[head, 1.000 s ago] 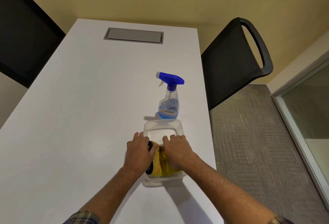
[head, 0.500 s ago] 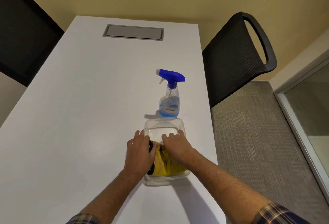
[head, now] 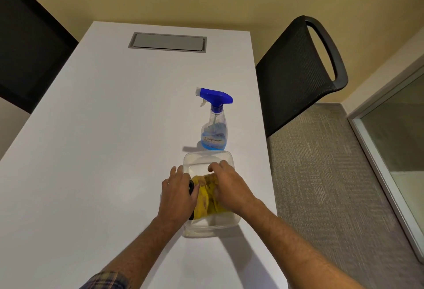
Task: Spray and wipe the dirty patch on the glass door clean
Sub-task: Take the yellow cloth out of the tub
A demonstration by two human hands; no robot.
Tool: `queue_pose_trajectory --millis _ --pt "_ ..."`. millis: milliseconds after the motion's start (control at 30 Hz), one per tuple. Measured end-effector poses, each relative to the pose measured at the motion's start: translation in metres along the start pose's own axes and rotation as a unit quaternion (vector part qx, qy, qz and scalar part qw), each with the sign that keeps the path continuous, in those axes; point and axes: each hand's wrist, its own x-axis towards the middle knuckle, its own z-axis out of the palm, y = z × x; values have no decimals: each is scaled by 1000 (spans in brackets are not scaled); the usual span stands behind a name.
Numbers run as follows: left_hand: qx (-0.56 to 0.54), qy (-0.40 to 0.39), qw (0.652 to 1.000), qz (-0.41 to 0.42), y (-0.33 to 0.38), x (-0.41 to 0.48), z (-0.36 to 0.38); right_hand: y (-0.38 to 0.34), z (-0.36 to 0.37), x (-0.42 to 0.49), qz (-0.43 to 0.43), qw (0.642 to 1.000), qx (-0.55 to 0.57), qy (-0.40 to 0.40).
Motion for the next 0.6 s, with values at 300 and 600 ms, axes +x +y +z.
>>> queue_pose_trajectory --millis 300,600 --pt "-28 -10 999 -20 8 -7 -16 16 -19 -19 46 975 216 36" --pt "-122 -5 992 44 23 -23 -50 18 -53 -51 11 946 322 48"
